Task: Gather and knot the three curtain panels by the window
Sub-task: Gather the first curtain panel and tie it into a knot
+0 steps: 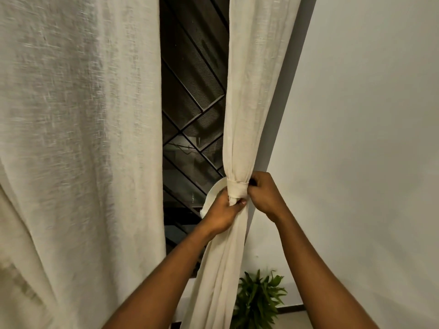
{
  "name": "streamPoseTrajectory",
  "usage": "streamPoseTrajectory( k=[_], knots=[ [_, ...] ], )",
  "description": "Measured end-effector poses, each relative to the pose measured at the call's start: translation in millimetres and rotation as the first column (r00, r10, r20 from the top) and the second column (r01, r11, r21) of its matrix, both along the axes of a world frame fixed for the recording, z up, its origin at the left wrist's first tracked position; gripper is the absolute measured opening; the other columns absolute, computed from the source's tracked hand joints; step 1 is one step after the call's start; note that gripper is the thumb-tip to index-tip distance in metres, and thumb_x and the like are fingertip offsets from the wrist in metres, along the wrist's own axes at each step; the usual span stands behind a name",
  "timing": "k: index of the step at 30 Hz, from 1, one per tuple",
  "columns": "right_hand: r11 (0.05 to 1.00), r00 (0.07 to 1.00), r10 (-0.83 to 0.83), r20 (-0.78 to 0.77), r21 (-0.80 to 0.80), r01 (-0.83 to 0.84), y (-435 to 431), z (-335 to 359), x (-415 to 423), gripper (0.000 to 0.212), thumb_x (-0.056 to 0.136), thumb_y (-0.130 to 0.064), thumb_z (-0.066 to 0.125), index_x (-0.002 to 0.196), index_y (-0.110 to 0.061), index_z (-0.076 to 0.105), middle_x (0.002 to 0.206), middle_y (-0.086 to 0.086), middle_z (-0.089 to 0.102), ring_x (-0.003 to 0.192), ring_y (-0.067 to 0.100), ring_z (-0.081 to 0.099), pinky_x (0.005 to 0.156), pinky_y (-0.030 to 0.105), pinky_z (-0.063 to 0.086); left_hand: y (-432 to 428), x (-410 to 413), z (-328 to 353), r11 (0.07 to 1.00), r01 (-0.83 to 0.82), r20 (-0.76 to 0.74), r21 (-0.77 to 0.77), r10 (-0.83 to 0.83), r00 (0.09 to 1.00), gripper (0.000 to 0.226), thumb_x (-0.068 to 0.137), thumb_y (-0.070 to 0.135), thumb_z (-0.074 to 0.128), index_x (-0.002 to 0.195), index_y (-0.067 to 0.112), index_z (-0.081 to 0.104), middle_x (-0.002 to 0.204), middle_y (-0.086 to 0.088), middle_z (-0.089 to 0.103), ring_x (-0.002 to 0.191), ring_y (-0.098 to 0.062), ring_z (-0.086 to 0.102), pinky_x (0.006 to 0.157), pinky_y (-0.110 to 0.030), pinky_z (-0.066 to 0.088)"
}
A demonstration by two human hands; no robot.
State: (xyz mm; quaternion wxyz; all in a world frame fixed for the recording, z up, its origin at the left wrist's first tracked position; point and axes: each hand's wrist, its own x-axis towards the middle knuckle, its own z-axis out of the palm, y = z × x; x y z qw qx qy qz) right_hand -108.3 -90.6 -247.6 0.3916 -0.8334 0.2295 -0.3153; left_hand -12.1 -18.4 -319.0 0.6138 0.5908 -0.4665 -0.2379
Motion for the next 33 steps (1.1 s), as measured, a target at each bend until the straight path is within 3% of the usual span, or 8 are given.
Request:
streamPoseTrajectory(
  k=[5,8,11,17,20,24,28,33],
  knots=[
    [0.923,0.96,0.25,0.124,0.268,-0.275,0.9,-10.4,-6.0,0.063,0.07,-0.013,0.064,0.132,-0.015,0.052,0.12,0.001,0.065,0.11,0.017,0.063,0.093,0.03,0.052,0.2,-0.5,-2.3,0.996,-0.069,0.032,-0.049,0.071,0.997,0.046,0.095,0.015,0.054,0.139,0.02,0.042,0.132,0.003,0.054,0.124,-0.009,0.05,0.105,-0.029,0.041],
    [0.979,0.992,0.11,0.067,0.166,-0.12,13.0,-13.5,2.4,0.072,0.076,-0.031,0.078,0.138,-0.021,0.042,0.126,-0.005,0.058,0.111,0.01,0.059,0.091,0.024,0.052,1.2,-14.1,3.5,0.993,-0.06,-0.015,-0.097,0.059,0.998,0.039,0.094,0.03,0.049,0.13,0.039,0.04,0.128,0.019,0.051,0.122,0.006,0.047,0.104,-0.023,0.041],
    [0.991,0.989,-0.067,0.131,0.125,0.051,18.1,-15.6,7.4,0.069,0.08,-0.029,0.075,0.139,-0.018,0.041,0.127,-0.002,0.056,0.112,0.015,0.058,0.088,0.025,0.049,3.3,-16.6,2.1,0.996,-0.009,-0.054,-0.091,0.004,0.999,0.06,0.085,0.022,0.064,0.136,0.028,0.033,0.131,0.013,0.051,0.122,-0.001,0.05,0.095,-0.019,0.046],
    [0.991,0.994,-0.028,0.105,0.134,0.014,6.5,-12.0,0.3,0.069,0.084,-0.027,0.072,0.142,-0.02,0.035,0.133,0.002,0.053,0.117,0.019,0.055,0.102,0.042,0.046,21.3,-10.1,-4.6,0.941,-0.213,-0.506,-0.263,0.054,0.861,0.093,0.077,-0.012,0.067,0.145,0.031,0.019,0.123,-0.001,0.062,0.111,-0.018,0.063,0.093,-0.034,0.052],
    [0.991,0.993,-0.034,0.113,0.136,0.018,2.8,-13.2,-0.9,0.073,0.083,-0.031,0.073,0.143,-0.024,0.033,0.134,0.0,0.052,0.117,0.017,0.054,0.101,0.042,0.047,25.8,-11.6,-1.3,0.861,-0.414,-0.462,-0.297,0.249,0.851,0.063,0.081,-0.003,0.069,0.134,0.019,0.042,0.126,-0.003,0.059,0.115,-0.016,0.059,0.094,-0.028,0.05],
    [0.991,0.99,-0.063,0.125,0.128,0.047,3.2,-13.4,1.2,0.07,0.082,-0.032,0.074,0.14,-0.022,0.035,0.132,-0.001,0.052,0.114,0.016,0.054,0.098,0.037,0.048,30.6,-15.3,9.6,0.772,-0.495,-0.321,-0.398,0.389,0.864,0.017,0.081,0.0,0.07,0.09,0.012,0.061,0.097,-0.001,0.066,0.092,-0.007,0.064,0.084,-0.025,0.051],
    [0.982,0.972,-0.191,0.134,0.015,0.191,10.1,-14.5,9.3,0.06,0.079,-0.03,0.076,0.126,-0.015,0.043,0.115,-0.004,0.055,0.098,0.009,0.053,0.077,0.01,0.044,27.2,-27.8,11.2,0.787,-0.486,-0.249,-0.379,0.419,0.873,0.007,0.081,0.008,0.073,0.087,0.009,0.069,0.09,-0.001,0.071,0.086,-0.014,0.067,0.079,-0.03,0.055],
    [0.921,0.893,-0.347,0.286,-0.076,0.382,22.1,-29.7,13.3,0.049,0.082,-0.035,0.073,0.122,-0.016,0.052,0.116,0.002,0.06,0.101,0.015,0.061,0.09,0.031,0.052,24.1,-38.4,12.2,0.795,-0.482,-0.264,-0.368,0.407,0.874,0.014,0.088,0.017,0.066,0.098,0.01,0.072,0.092,-0.001,0.072,0.088,-0.013,0.068,0.079,-0.03,0.055]
  ],
)
